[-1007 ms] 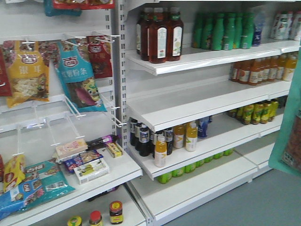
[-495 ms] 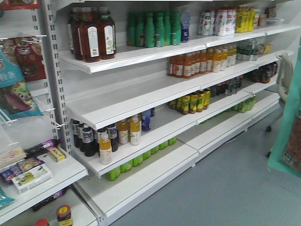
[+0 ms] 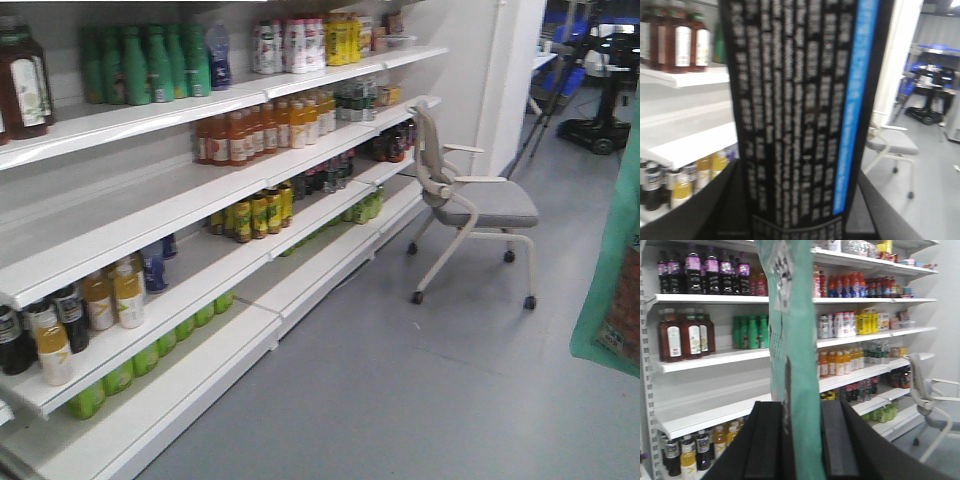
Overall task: Pick snacks and fruit into basket
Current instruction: 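Drive away from the shelf holding the cookie box and teal bag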
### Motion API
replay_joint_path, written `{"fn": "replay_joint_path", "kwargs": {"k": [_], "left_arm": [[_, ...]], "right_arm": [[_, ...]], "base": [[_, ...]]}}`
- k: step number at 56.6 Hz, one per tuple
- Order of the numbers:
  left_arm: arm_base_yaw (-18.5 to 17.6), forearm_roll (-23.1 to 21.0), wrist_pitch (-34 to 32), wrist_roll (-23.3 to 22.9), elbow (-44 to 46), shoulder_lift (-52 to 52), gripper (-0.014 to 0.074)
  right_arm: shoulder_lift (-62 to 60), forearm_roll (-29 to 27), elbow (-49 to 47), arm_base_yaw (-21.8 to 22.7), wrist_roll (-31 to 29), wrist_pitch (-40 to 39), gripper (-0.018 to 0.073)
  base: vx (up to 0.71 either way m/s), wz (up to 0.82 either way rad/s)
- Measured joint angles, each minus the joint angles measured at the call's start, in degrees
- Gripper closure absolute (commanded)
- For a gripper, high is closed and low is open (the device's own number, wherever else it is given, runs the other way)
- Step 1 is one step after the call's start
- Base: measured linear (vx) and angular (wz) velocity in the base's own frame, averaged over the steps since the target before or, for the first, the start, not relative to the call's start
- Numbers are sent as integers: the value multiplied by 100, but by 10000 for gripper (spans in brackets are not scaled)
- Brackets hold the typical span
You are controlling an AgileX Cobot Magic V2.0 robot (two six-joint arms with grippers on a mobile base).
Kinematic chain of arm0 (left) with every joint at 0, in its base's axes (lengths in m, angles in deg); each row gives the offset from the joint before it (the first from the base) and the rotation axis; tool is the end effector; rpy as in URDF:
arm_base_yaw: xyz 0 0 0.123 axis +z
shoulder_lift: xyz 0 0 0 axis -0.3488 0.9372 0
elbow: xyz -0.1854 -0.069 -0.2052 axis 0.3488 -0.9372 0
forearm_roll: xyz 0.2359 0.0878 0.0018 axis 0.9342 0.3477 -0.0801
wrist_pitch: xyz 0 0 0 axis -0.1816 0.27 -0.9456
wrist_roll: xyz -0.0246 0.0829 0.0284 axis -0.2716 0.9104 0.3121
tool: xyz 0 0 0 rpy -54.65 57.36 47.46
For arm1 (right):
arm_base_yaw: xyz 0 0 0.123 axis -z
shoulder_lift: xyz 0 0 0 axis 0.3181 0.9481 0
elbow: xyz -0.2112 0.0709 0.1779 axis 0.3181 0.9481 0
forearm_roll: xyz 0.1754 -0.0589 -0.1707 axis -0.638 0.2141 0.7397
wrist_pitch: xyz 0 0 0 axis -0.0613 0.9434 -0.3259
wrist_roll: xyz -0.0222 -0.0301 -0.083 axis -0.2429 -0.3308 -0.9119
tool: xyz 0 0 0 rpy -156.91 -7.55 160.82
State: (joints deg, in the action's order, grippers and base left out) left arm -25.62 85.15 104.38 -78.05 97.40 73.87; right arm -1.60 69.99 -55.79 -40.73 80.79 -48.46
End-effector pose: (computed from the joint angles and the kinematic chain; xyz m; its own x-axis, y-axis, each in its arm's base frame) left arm 0.0690 -0.0001 0.3625 0.0452 -0.1460 -0.9883 0.0306 0.9890 -0.1447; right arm 0.1004 0.0318 0.3750 0.1660 0.0784 -0.9830 -0.2937 0.9555 0.0266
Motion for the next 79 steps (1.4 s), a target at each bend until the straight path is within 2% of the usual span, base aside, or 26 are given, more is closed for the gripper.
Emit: {"fn": "replay_joint_path", "kwargs": {"k": [79], "left_arm": [[0,0,0,0,0,0,594]], "right_arm": [[0,0,0,0,0,5,568]], "base": [[16,-57]]}}
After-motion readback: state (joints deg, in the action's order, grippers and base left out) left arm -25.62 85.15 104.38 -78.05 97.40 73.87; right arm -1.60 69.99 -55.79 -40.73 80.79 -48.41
